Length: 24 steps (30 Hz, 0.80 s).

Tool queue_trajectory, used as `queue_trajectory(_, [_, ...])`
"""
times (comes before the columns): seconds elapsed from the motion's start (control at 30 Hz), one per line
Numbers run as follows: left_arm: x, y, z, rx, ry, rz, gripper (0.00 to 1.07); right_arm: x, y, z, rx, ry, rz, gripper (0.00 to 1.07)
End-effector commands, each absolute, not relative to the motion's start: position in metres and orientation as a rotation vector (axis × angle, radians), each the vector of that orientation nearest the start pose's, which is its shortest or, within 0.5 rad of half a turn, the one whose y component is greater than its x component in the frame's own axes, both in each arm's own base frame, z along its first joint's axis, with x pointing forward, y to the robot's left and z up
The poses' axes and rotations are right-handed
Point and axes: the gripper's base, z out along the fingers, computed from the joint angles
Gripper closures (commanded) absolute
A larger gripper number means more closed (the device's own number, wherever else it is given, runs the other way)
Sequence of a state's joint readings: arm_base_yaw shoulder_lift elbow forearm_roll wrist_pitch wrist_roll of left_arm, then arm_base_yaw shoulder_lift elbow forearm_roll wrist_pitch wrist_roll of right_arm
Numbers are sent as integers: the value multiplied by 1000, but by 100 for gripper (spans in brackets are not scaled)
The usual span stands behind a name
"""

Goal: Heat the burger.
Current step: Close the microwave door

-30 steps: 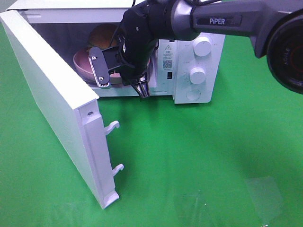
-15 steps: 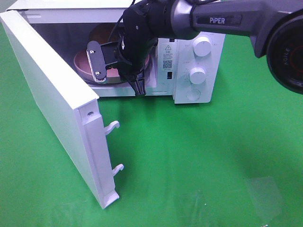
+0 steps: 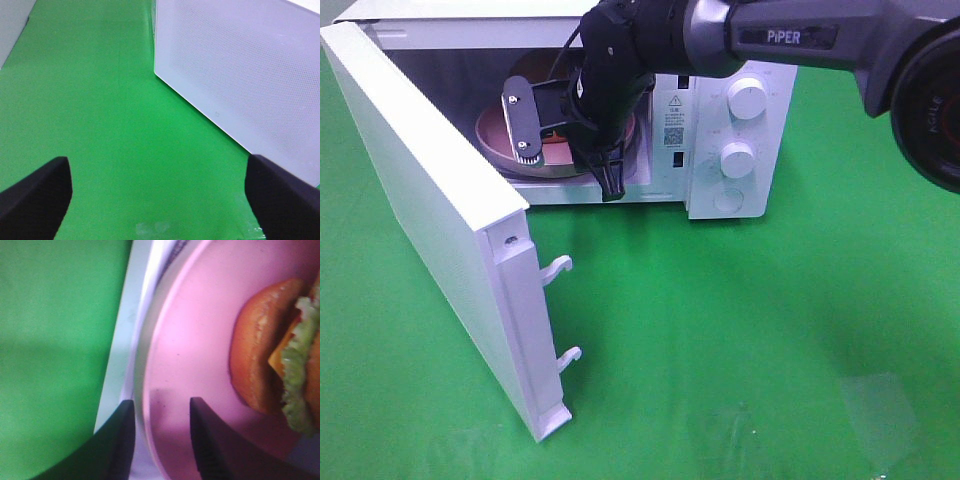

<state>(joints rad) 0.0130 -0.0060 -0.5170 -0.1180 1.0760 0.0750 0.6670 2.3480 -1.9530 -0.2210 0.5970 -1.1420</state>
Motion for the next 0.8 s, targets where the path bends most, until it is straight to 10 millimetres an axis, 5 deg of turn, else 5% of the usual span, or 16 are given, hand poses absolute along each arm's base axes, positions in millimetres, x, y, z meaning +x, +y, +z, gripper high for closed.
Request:
queue_trajectory(0.03, [-11,-10,281,70,2009,-91,18,422,318,186,-2022,1425,-426,69])
queue_trajectory(0.8, [-11,-10,281,70,2009,-91,18,382,290,201,-2013,1422,-392,46])
